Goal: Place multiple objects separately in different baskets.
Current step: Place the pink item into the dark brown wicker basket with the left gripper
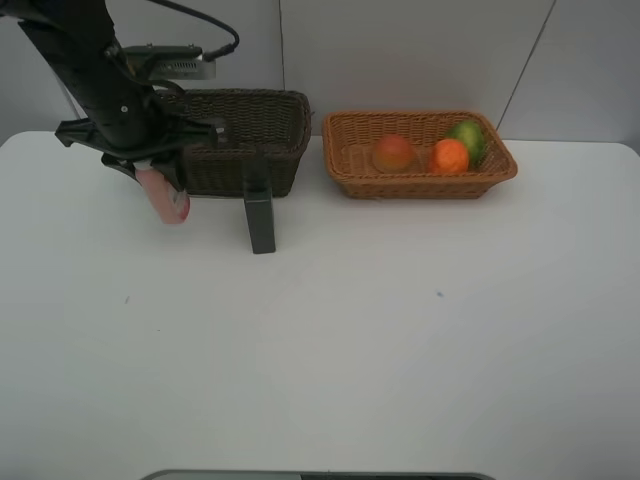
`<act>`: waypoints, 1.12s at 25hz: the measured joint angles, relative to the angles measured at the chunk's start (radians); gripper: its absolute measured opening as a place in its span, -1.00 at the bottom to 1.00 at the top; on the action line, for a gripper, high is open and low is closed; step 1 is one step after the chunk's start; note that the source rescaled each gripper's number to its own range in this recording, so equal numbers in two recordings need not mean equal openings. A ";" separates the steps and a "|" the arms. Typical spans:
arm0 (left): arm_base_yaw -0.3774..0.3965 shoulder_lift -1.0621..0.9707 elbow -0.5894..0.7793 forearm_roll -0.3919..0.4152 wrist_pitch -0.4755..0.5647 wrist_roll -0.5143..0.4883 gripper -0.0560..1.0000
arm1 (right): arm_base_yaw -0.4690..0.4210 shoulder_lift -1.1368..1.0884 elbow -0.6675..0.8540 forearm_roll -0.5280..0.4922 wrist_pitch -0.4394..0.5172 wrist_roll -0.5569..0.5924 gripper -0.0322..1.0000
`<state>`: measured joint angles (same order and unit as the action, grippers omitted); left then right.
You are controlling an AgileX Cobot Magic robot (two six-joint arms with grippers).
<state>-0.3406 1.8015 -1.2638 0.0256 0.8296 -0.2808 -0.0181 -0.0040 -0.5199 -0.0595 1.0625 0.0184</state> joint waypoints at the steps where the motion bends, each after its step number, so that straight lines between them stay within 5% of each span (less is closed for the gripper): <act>1: 0.000 -0.001 -0.037 0.007 0.011 0.001 -0.88 | 0.000 0.000 0.000 0.000 0.000 0.000 0.80; 14: 0.000 0.137 -0.375 0.080 -0.080 0.003 -0.88 | 0.000 0.000 0.000 0.000 0.000 0.000 0.80; 28: -0.009 0.356 -0.396 0.077 -0.393 0.003 -0.88 | 0.000 0.000 0.000 0.000 0.000 0.000 0.80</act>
<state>-0.3495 2.1574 -1.6602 0.1022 0.4361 -0.2780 -0.0181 -0.0040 -0.5199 -0.0595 1.0625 0.0184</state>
